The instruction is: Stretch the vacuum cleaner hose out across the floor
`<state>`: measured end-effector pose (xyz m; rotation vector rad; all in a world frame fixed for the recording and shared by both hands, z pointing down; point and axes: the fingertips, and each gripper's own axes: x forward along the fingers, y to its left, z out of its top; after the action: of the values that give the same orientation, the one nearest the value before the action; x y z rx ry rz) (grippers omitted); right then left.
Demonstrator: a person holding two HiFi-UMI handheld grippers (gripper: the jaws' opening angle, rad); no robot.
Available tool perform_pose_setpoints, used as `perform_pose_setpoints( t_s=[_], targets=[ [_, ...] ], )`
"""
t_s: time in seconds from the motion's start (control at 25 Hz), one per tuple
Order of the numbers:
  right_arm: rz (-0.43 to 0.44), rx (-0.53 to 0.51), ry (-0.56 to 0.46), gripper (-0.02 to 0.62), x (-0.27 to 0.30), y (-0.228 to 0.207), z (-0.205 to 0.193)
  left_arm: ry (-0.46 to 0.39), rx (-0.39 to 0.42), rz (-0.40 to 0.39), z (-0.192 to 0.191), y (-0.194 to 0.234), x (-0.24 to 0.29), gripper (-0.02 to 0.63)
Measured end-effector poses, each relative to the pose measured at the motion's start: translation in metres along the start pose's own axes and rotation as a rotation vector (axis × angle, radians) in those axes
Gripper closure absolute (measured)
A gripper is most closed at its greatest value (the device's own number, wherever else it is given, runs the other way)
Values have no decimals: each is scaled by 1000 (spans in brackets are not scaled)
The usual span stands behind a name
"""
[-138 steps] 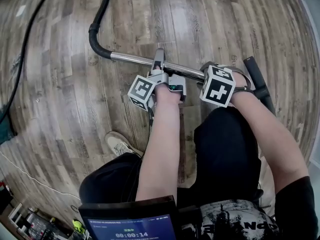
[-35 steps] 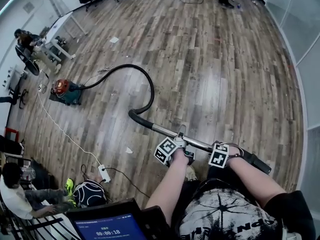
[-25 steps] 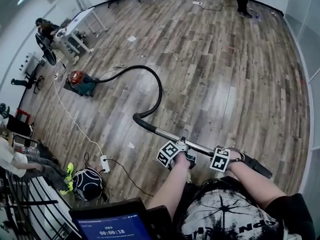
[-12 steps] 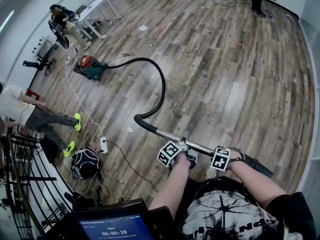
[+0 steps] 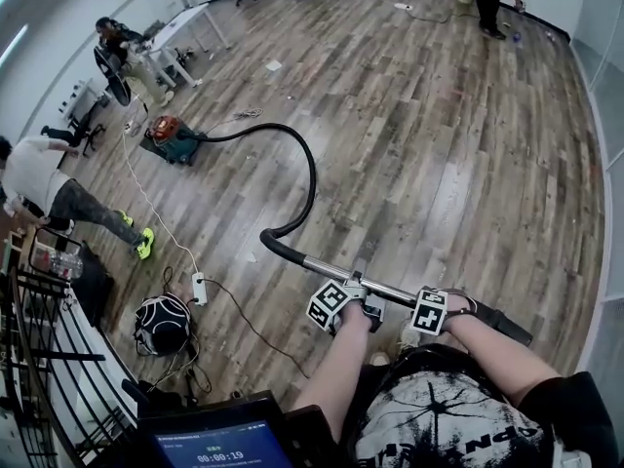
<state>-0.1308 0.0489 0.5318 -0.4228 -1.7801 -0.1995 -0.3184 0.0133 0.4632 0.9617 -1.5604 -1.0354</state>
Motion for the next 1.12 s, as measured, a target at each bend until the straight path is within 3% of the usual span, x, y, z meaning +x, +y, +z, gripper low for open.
perform_pose_setpoints(
  t_s=[0.4,0.72,0.92,1.12],
  targets=[
    [-79,73,52,492,10,75,-20,102,-23,-72,-39,24,-56,519],
    [-76,147,89,492,7,131,-71,204,-40,-65,-107,39,-83,520],
    [-84,144,62,492,-2,144,-104,203,-17,-71,-145,29,-91,520],
    [-78,93,46,492,-13,155,-149,145,-11,-71,-189,22,-102,520]
  ],
)
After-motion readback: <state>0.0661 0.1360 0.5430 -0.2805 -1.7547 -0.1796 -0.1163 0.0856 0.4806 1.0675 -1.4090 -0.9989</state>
